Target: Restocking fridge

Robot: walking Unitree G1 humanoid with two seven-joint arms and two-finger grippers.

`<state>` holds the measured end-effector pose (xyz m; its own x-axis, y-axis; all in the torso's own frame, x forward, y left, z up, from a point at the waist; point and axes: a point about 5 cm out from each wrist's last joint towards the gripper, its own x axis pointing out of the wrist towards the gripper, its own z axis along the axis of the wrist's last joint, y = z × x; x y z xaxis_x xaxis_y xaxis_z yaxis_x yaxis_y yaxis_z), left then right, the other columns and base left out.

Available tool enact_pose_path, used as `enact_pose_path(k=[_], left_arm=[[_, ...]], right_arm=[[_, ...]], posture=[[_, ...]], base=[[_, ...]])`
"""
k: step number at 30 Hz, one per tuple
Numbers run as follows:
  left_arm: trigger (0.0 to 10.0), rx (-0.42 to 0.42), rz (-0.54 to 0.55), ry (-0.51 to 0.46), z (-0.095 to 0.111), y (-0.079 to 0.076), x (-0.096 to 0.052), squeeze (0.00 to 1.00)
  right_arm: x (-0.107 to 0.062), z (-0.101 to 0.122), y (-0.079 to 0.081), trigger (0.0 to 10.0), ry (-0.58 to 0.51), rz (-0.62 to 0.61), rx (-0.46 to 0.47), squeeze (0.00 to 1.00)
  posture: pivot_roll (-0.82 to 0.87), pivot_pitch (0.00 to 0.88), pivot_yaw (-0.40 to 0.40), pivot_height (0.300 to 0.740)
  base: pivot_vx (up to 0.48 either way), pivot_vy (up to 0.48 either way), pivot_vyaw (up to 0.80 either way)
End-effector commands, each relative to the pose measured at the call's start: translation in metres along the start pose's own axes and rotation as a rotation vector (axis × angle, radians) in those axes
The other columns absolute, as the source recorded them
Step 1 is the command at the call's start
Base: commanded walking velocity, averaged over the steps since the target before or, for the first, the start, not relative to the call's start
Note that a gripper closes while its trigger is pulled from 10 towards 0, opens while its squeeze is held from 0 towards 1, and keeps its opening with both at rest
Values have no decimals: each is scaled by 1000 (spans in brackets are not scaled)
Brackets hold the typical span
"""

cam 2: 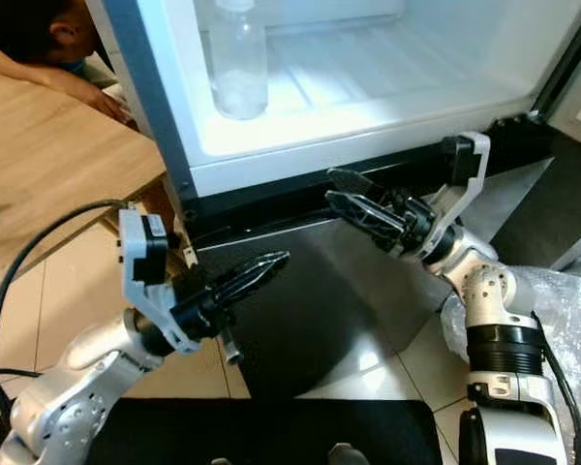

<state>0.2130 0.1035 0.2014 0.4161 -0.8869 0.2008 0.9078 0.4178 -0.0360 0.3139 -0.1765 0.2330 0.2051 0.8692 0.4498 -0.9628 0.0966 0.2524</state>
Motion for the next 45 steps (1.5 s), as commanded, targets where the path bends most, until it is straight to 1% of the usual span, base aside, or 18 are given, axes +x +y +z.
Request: enact_pose_path(k=[1,8,11,18,22,24,25,27,28,29,30,32,33,36,39,40,42,45], left_arm=[[10000,15,-10,40,-5,-1,-2,0],[10000,15,15,315,-49,-2,-41,0],[10000,12,119,424,-72,5,-58,0],[10000,1,203,483,-90,11,-74,0],[10000,5,297,555,-108,16,-90,0],[10000,19,437,661,-131,22,-110,0],[10000,19,437,661,-131,22,-110,0],[10000,6,583,797,-156,25,-132,0],[10000,6,583,797,-156,25,-132,0],[10000,-15,642,850,-166,24,-141,0],[10000,-28,697,877,-174,23,-148,0],[10000,-28,697,877,-174,23,-148,0],[10000,-65,754,885,-182,20,-154,0],[10000,-159,960,932,-211,13,-174,0],[10000,-173,1009,946,-217,12,-178,0],[10000,-238,1126,983,-230,9,-187,0],[10000,-238,1126,983,-230,9,-187,0],[10000,-293,1192,960,-236,7,-190,0]], right_arm=[[-3,-5,-1,10000,30,-15,9,0],[-21,-42,0,10000,209,-110,63,0],[-27,-55,-3,10000,255,-152,83,0],[-31,-67,-7,10000,308,-198,91,0],[-37,-81,-12,10000,385,-258,77,0],[-44,-99,-15,10000,481,-315,74,0],[-44,-99,-15,10000,481,-315,74,0],[-53,-122,-14,10000,600,-342,80,0],[-53,-122,-14,10000,600,-342,80,0],[-58,-134,-14,8235,658,-363,81,0],[-64,-146,-16,4824,703,-403,81,0],[-64,-146,-16,4824,703,-403,81,0],[-70,-157,-18,0,742,-464,78,0],[-92,-187,-24,0,743,-737,104,0],[-96,-194,-24,0,739,-797,113,0],[-111,-213,-20,0,700,-980,155,0],[-111,-213,-20,0,700,-980,155,0],[-122,-227,-14,0,681,-1119,177,0]], posture=[[-108,140,-6,740],[-106,137,-6,740],[-104,138,-8,740],[-102,142,-11,740],[-102,143,-11,740],[-101,142,-13,740],[-101,142,-13,740],[-100,141,-17,740],[-100,141,-17,740],[-102,140,-17,740],[-105,138,-18,740],[-105,138,-18,740],[-103,135,-20,740],[-97,125,-28,740],[-99,124,-28,740],[-95,111,-33,740],[-95,111,-33,740],[-93,98,-34,740]], base=[[0,0,0],[0,0,0],[0,0,0],[0,0,0],[0,0,0],[0,0,0],[0,0,0],[0,0,0],[0,0,0],[0,0,0],[0,0,0],[0,0,0],[0,0,0],[0,0,0],[0,0,0],[0,0,0],[0,0,0],[0,0,0]])
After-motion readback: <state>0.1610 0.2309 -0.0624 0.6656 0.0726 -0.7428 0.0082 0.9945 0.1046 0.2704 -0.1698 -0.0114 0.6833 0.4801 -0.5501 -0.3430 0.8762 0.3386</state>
